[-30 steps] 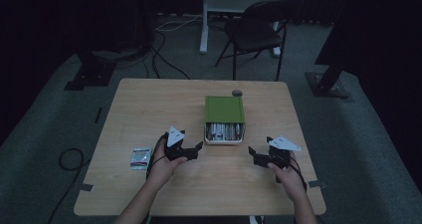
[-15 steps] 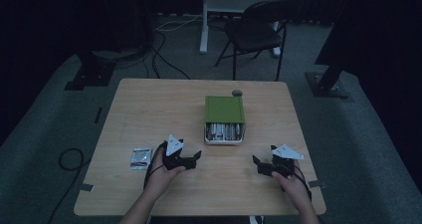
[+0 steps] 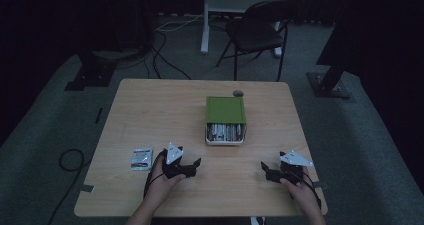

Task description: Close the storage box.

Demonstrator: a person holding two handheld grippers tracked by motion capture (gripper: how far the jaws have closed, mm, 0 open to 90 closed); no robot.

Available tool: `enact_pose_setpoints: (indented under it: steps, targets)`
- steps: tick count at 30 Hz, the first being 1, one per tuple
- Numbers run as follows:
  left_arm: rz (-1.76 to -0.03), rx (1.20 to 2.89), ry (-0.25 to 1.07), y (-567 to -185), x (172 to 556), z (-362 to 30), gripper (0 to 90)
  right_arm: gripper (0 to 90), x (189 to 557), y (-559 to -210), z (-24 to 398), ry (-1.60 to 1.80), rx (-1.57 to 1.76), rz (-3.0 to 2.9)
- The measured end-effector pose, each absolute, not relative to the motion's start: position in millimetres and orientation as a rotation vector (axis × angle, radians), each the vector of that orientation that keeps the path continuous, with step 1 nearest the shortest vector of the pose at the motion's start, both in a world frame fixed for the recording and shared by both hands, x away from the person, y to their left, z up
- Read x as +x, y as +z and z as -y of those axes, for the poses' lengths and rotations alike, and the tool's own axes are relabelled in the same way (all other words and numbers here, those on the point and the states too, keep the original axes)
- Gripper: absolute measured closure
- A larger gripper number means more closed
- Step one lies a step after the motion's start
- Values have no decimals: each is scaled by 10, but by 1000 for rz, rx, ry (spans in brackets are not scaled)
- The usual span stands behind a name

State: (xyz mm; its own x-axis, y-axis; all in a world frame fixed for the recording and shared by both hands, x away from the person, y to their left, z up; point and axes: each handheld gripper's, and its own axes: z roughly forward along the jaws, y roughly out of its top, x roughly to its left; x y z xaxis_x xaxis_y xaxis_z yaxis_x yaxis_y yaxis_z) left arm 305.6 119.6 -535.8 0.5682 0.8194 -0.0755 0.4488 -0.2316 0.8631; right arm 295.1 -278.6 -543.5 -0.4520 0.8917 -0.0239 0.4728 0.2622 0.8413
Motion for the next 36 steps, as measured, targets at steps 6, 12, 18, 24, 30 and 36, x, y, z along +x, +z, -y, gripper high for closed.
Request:
enact_pose_setpoints:
  steps: [6, 12, 18, 24, 30, 36]
  targets:
    - [-1063, 1873, 516, -5400, 2991, -1206, 147, 124, 2904, -5483, 2843, 1066, 1230, -2058]
    - [-1071, 1878, 540, -5411, 2932, -1192, 147, 124, 2867, -5484, 2883, 1026, 1216, -2077]
    - [-1087, 1889, 576, -5404, 2876, -1175, 148, 124, 2840, -5497, 2895, 999, 1218, -2104]
    - [-1120, 1900, 591, -5441, 2842, -1162, 148, 124, 2853, -5513, 2899, 940, 1254, -2132]
    - [-1181, 1921, 596, -5448, 2848, -1171, 148, 123, 2871, -5527, 2903, 910, 1287, -2160]
    - [-1230, 2056, 506, -5487, 2881, -1165, 148, 122, 2903, -5533, 2937, 938, 1347, -2175]
